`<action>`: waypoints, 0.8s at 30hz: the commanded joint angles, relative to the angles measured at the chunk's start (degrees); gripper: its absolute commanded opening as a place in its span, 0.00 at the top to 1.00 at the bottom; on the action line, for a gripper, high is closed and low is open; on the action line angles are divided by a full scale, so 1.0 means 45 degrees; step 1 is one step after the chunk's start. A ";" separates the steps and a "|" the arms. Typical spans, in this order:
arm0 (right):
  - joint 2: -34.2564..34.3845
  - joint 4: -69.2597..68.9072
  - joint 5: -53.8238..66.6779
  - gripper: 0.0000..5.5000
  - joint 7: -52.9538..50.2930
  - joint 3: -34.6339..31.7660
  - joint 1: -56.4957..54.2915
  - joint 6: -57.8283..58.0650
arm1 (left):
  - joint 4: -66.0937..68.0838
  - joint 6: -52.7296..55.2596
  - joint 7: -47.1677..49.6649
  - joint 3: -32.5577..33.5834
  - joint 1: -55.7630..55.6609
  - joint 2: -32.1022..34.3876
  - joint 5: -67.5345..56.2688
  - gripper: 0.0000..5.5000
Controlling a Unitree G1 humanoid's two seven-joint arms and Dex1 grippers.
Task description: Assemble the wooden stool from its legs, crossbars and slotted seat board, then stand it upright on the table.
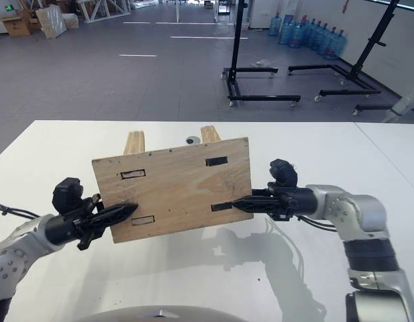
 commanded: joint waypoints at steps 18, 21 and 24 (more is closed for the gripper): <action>-0.1685 0.3621 1.2022 0.76 -0.8567 0.3161 -0.1744 0.2200 | 0.0303 -0.2017 1.5651 0.1212 -0.2593 -0.2023 -0.7267 0.67; 0.0304 0.4212 1.2022 0.76 -1.0904 0.2343 -0.2412 0.1716 | 0.0551 -0.2058 1.6095 0.1148 -0.2477 -0.2220 -0.6680 0.59; 0.1744 0.4062 1.2022 0.76 -1.2963 0.1221 -0.2480 0.1346 | 0.0600 -0.2055 1.6234 0.1082 -0.2428 -0.2440 -0.6142 0.51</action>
